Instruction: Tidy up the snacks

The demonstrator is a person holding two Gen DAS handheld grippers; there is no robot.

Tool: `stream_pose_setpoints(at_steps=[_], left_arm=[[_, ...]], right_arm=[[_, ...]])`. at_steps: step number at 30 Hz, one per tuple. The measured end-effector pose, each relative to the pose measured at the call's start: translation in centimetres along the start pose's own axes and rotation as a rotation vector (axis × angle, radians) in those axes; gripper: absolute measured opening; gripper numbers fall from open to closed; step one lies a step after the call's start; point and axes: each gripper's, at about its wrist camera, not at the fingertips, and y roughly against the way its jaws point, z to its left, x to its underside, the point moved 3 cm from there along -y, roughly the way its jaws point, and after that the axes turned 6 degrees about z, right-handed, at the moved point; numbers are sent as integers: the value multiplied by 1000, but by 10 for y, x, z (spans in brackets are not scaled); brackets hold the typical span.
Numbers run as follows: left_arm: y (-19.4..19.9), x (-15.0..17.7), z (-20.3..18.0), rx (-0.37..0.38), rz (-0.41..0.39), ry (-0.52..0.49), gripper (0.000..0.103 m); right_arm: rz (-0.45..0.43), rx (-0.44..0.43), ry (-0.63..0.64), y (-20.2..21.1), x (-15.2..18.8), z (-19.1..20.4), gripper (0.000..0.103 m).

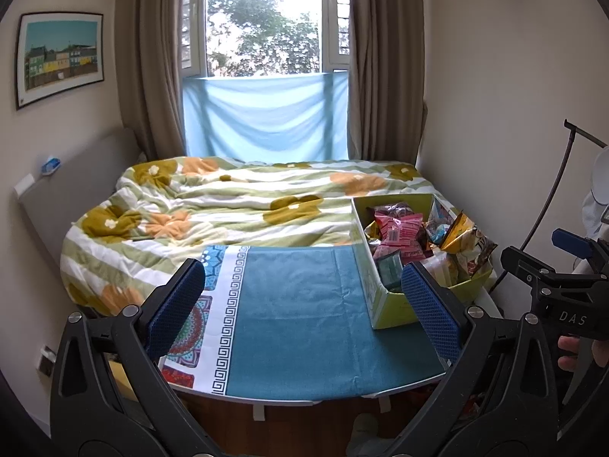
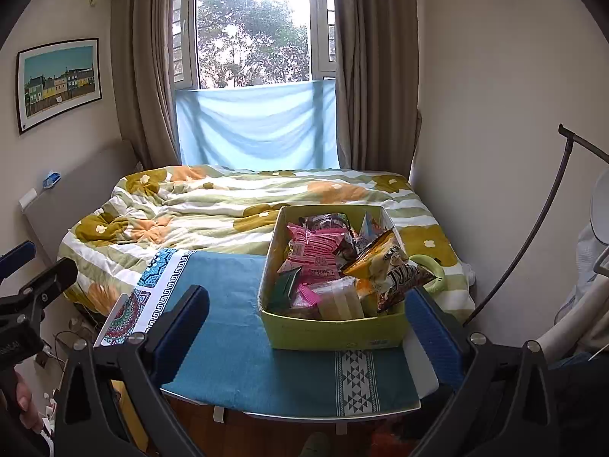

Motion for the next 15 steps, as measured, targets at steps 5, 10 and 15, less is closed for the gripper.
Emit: stream_pose_setpoints(at_steps=[5, 10, 15], left_arm=[[0, 0, 2, -7, -3, -1, 102], [2, 0, 2, -1, -11, -5, 103], [5, 2, 2, -14, -19, -7, 102]], right_arm=[[2, -2, 1, 0, 1, 4, 102], [2, -1, 1, 0, 0, 5, 102], [1, -2, 2, 0, 0, 6, 102]])
